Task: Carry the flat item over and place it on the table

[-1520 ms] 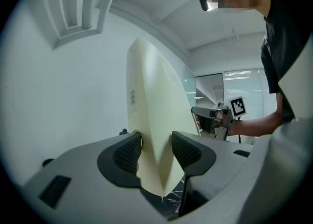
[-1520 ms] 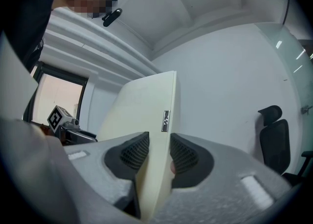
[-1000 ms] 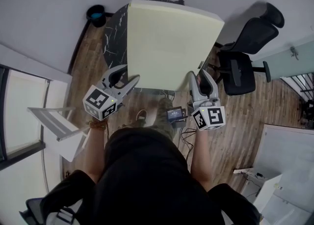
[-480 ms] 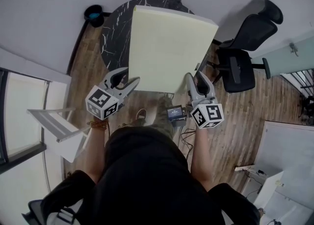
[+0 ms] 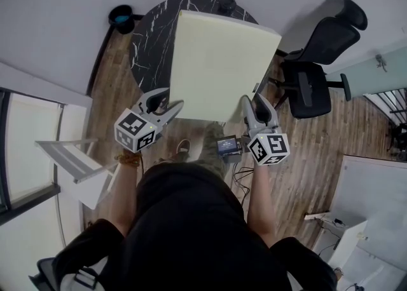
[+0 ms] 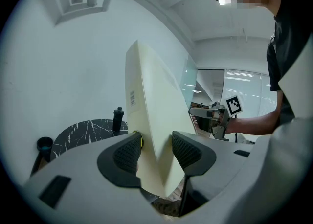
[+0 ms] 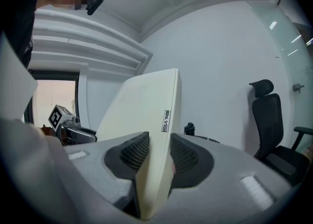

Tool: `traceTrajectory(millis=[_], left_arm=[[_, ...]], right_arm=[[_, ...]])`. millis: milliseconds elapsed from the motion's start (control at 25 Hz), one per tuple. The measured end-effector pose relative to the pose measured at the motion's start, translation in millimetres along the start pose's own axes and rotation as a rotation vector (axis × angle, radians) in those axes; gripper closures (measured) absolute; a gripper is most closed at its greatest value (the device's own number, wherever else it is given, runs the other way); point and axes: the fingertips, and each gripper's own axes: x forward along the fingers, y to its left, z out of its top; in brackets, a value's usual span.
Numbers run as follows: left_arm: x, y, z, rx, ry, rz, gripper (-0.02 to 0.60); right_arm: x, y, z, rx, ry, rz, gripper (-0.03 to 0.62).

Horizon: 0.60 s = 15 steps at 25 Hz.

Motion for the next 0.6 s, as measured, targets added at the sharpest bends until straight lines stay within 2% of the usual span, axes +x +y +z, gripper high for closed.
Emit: traceTrajectory(millis=[600], left_arm=[[3.0,6.7,-7.1,-0.018,0.019,0.003,0.385]], right_arm=[[7.7,-2.8,-12.0,0.022,0.030,0.004,0.461]])
